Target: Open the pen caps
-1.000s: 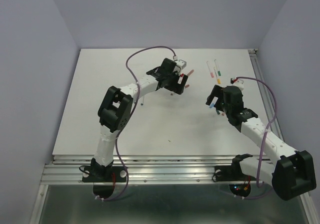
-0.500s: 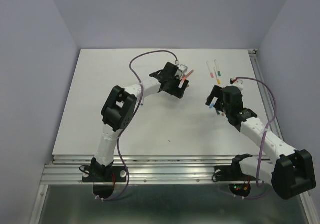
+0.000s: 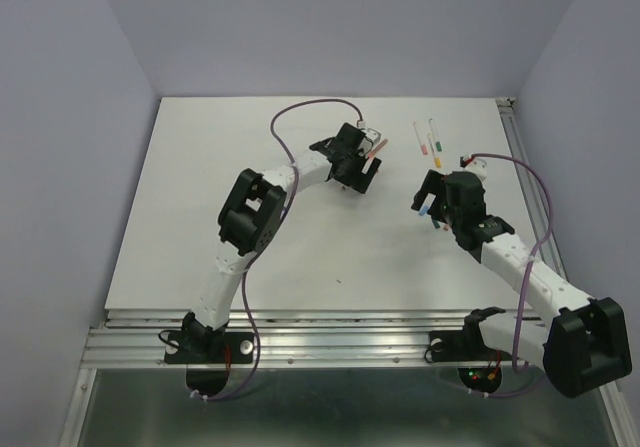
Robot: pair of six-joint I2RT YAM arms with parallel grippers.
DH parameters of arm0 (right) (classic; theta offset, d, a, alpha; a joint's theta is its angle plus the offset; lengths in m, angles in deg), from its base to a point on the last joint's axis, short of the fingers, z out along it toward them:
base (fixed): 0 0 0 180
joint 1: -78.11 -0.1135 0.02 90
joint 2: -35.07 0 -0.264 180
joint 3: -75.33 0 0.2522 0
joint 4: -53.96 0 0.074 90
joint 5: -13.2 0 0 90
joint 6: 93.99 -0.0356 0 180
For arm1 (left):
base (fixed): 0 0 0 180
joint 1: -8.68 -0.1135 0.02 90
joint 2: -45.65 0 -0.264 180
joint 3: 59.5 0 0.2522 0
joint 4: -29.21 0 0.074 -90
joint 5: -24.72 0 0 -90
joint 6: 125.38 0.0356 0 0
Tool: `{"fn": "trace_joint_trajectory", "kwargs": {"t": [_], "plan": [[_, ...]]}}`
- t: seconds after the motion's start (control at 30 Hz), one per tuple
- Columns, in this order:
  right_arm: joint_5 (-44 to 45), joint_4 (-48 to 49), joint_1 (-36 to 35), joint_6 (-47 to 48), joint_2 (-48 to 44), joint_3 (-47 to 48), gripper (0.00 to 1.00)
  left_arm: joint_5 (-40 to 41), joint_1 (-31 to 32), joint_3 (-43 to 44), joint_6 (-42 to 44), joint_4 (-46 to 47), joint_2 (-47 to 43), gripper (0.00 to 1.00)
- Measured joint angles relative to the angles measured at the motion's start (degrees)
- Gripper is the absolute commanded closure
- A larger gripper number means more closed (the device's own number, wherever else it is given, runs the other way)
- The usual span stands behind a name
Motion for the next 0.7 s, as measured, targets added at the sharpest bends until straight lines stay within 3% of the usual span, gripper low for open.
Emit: {"fn": "trace_joint_trajectory", "kwargs": {"t": [0.23, 0.47, 0.7], "plan": [[0.0, 0.0, 0.0, 0.0, 0.3, 0.0, 0.00, 4.3, 2.3, 0.2, 0.7, -1.0, 0.2, 0.10], [0.0, 0.0, 0.0, 0.0, 0.9, 0.0, 0.00, 7.5, 4.6, -1.2, 0.3, 0.0, -0.2, 0.27], [0.0, -0.1, 0.0, 0.0, 0.9, 0.0, 0.00, 7.4, 4.9, -1.7, -1.2, 0.7, -0.4, 0.31]]}}
